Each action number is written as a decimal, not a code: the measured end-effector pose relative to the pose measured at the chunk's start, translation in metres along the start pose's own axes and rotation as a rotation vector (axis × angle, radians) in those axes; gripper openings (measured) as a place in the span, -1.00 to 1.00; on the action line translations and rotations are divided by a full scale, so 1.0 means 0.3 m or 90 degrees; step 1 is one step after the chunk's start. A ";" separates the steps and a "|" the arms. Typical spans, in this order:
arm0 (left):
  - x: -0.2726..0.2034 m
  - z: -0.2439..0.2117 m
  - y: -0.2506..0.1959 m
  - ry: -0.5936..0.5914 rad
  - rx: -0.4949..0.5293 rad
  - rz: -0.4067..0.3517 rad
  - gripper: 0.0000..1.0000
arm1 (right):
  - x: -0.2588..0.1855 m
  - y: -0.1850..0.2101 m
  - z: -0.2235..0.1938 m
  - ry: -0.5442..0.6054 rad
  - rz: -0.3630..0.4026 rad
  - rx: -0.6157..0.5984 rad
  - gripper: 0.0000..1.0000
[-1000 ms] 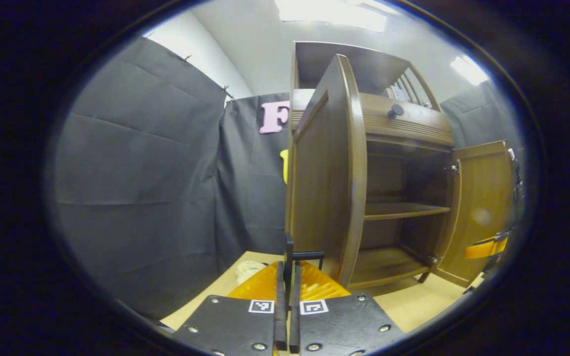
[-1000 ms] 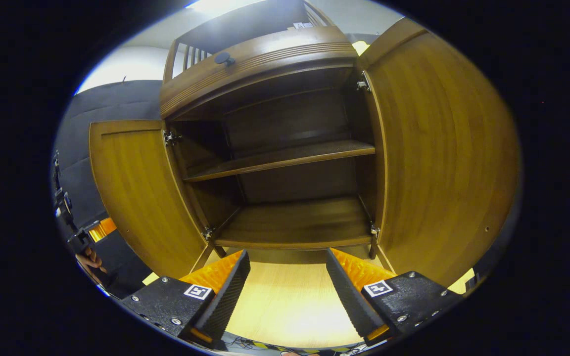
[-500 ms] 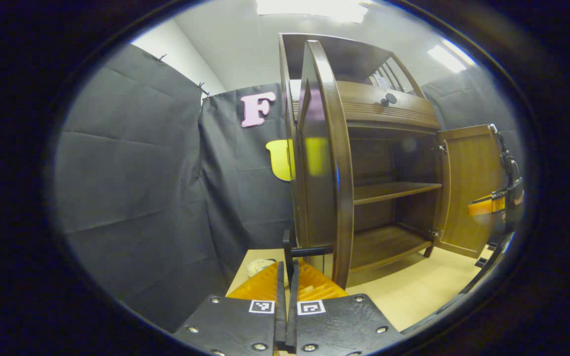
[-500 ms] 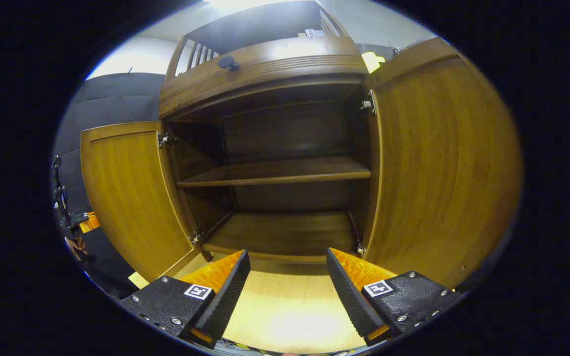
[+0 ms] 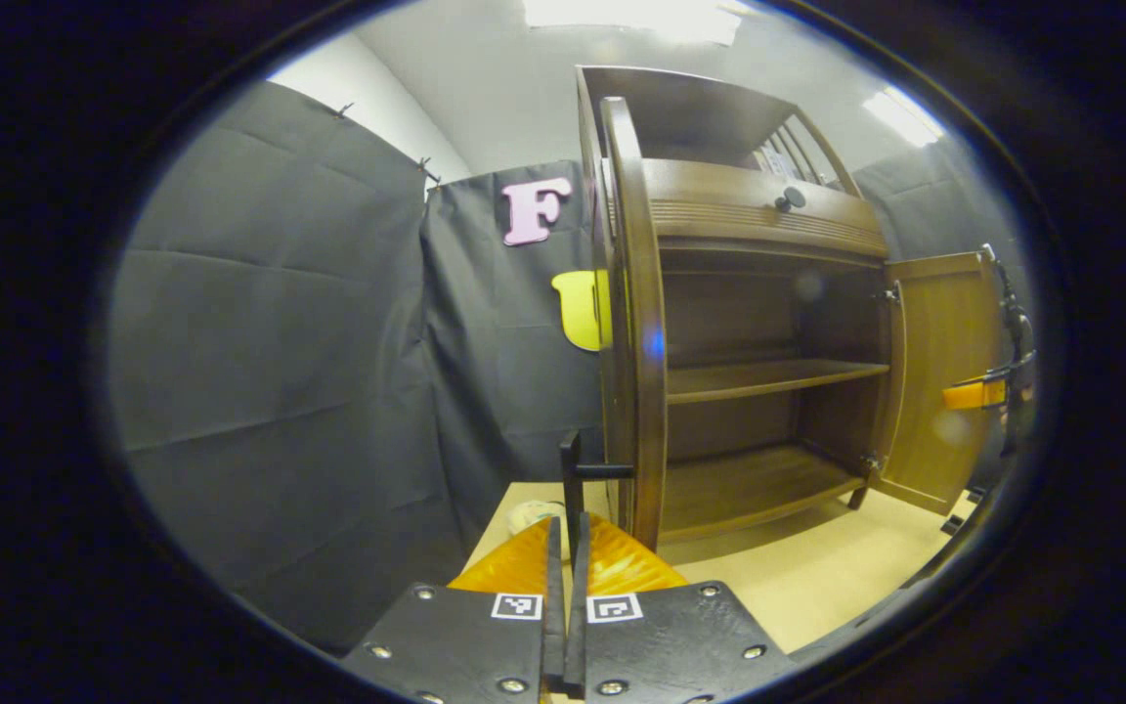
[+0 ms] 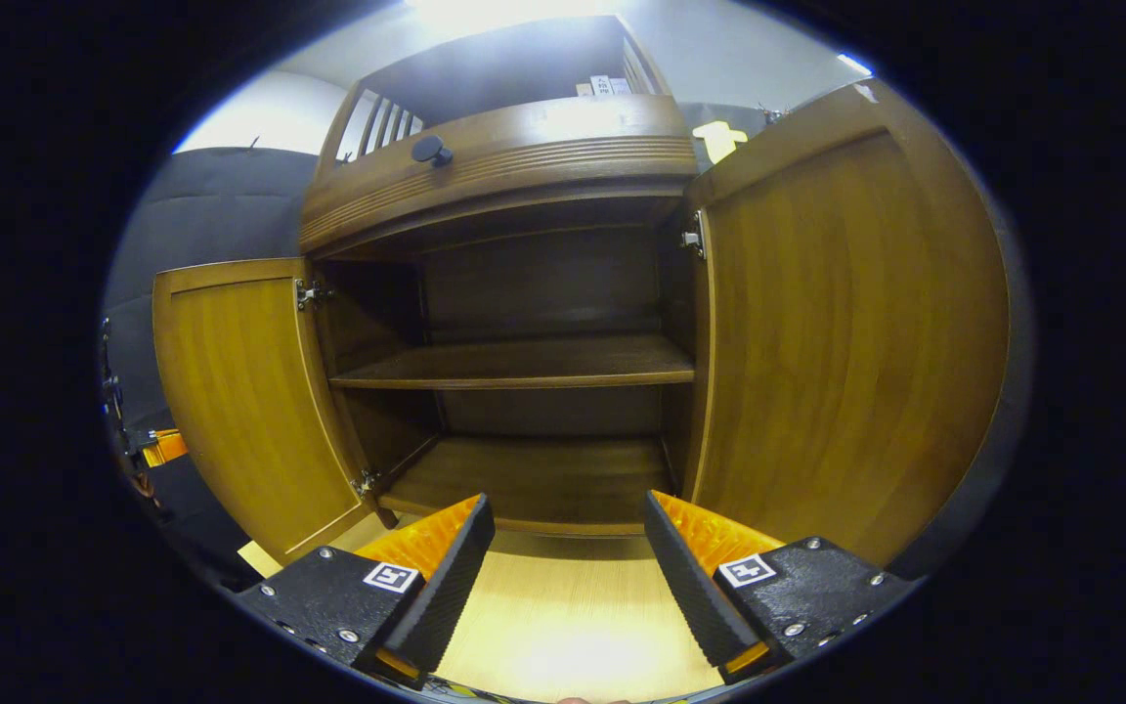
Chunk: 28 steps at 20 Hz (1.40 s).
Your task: Open the right door of the double-door shoe cabinet with the right hand, and open the left door with the left hand.
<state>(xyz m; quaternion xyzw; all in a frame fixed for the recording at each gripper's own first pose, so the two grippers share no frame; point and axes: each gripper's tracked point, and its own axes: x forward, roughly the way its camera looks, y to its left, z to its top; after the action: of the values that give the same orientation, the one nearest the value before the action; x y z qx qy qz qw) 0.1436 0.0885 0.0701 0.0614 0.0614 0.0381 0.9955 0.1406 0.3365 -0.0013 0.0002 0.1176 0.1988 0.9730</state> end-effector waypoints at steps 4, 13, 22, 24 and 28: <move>-0.135 0.002 -0.098 -0.002 -0.074 0.019 -0.94 | -0.041 -0.029 -0.026 -0.003 0.001 0.001 0.91; -0.229 0.217 -0.557 -0.017 -0.132 -0.026 -0.03 | -0.205 -0.112 0.008 -0.021 0.017 -0.016 0.92; -0.242 0.410 -0.748 -0.107 -0.058 0.078 0.85 | -0.412 -0.250 0.092 -0.098 0.000 -0.011 0.83; -0.240 0.389 -0.766 -0.096 -0.077 0.081 0.94 | -0.438 -0.291 0.062 -0.093 -0.015 0.000 0.83; -0.250 0.375 -0.762 -0.086 -0.080 0.091 0.94 | -0.442 -0.339 0.045 -0.090 -0.053 0.019 0.91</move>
<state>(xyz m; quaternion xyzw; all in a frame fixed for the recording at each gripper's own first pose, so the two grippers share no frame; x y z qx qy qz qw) 0.0993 -0.1570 0.1606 0.0057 -0.0130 0.1088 0.9940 0.0648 0.1921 0.0374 0.0241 0.0516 0.1562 0.9861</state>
